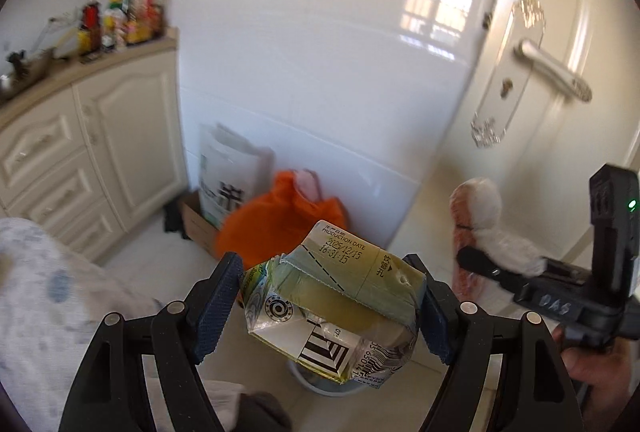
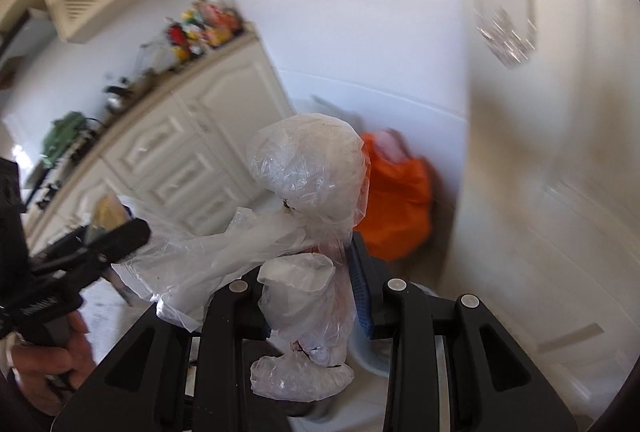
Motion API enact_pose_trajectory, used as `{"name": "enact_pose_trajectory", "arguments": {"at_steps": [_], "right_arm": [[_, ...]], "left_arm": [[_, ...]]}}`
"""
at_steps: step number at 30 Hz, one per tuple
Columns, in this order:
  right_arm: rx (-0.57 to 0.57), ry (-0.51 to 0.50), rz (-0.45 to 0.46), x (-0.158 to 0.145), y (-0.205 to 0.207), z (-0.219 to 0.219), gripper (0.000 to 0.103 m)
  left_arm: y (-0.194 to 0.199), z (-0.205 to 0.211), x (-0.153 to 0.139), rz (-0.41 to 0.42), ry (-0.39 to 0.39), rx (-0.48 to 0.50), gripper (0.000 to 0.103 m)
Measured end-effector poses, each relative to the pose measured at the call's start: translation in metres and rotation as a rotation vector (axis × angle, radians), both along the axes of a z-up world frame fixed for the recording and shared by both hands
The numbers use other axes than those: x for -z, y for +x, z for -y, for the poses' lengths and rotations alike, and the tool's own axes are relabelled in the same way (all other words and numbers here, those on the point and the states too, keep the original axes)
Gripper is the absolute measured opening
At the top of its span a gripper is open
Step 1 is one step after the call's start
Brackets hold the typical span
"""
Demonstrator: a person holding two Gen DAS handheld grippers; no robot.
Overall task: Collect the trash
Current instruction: 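Carry both items to the blue bin and open both tools over it, then return both tools from the bin to the table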
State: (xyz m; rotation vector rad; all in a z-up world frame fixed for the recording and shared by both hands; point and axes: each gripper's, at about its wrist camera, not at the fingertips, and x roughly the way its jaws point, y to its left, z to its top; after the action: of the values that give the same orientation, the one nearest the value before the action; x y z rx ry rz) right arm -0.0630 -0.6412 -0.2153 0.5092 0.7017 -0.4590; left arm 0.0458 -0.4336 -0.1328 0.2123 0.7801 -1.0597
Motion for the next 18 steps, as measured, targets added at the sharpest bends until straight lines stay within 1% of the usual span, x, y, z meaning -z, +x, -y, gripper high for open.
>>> {"name": "enact_pose_trajectory", "arguments": {"at_steps": [4,8,10,12,14,16,17,18], "right_arm": [[0.035,0.035,-0.062,0.036,-0.002,0.021,0.031],[0.059,0.079,-0.117,0.07,-0.002,0.041,0.031],[0.071,0.118,-0.144,0.087,0.0,0.05,0.033],[0.093,0.157,-0.172,0.104,-0.002,0.059,0.034],[0.106,0.191,-0.187,0.112,-0.004,0.062,0.055],[0.126,0.202,-0.194,0.115,-0.009,0.063,0.062],[0.13,0.206,-0.194,0.116,-0.011,0.063,0.063],[0.137,0.207,-0.195,0.116,-0.014,0.062,0.065]], "left_arm": [[0.004,0.044,0.027,-0.063,0.049,0.048,0.075],[0.023,0.088,0.052,-0.118,0.087,0.087,0.075],[0.026,0.108,0.068,-0.154,0.106,0.113,0.076],[0.032,0.124,0.086,-0.175,0.153,0.137,0.077],[0.034,0.143,0.102,-0.178,0.222,0.149,0.08],[0.036,0.153,0.116,-0.174,0.287,0.141,0.084],[0.039,0.155,0.119,-0.176,0.3,0.139,0.085],[0.04,0.159,0.123,-0.176,0.306,0.138,0.089]]}}
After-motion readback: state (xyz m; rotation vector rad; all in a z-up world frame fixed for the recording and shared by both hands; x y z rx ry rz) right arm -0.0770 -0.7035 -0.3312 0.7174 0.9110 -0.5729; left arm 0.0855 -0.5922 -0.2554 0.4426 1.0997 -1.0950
